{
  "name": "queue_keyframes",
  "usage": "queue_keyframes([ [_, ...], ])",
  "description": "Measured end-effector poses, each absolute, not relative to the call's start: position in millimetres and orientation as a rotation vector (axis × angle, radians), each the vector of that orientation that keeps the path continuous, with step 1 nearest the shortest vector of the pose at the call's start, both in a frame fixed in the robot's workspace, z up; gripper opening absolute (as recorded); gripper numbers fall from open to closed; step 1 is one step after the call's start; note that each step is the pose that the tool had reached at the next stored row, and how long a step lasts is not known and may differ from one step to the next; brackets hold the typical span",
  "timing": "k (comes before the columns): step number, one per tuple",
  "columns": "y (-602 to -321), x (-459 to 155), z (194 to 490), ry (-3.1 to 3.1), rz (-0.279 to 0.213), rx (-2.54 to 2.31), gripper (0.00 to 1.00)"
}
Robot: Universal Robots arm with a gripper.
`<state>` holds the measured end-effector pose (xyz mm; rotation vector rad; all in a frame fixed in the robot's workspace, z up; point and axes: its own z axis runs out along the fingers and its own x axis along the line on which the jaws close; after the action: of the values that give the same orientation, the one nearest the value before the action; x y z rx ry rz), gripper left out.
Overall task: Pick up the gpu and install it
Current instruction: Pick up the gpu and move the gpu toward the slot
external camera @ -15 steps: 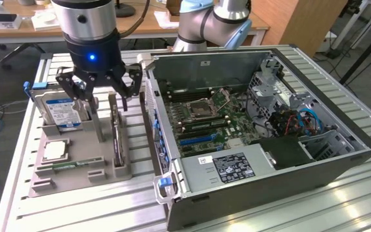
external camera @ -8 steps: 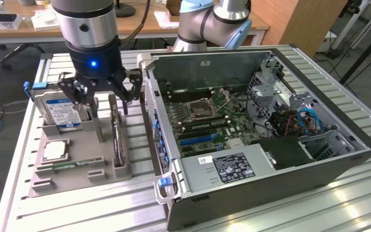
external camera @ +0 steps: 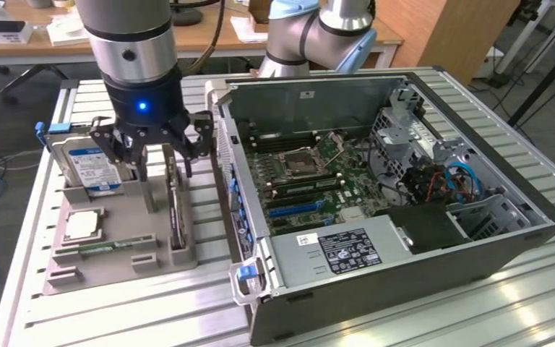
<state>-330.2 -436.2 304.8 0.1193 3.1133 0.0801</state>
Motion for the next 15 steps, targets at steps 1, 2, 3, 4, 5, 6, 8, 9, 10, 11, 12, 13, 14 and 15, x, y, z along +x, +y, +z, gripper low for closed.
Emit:
queue_keyframes([
  [1,-436,-330,303,3.113,0.08,0.119,0.66],
  [2,-436,-330,302,3.113,0.08,0.119,0.66],
  [3,-436,-330,301,3.113,0.08,0.119,0.66],
  [4,-436,-330,300,3.113,0.08,0.119,0.66],
  [5,-436,-330,299,3.113,0.08,0.119,0.66],
  [6,-436,-330,297,3.113,0.08,0.119,0.66],
  [8,-436,-330,294,3.113,0.08,0.119,0.66],
  [9,-436,-330,293,3.113,0.08,0.119,0.66],
  [10,-436,-330,291,3.113,0.08,0.119,0.66],
  [11,-436,-330,290,3.113,0.08,0.119,0.66],
  [12,-436,-330,288,3.113,0.08,0.119,0.66],
  [13,-436,-330,287,3.113,0.08,0.119,0.66],
  [14,-436,-330,285,3.113,0.08,0.119,0.66],
  [15,-436,-330,284,3.113,0.08,0.119,0.66],
])
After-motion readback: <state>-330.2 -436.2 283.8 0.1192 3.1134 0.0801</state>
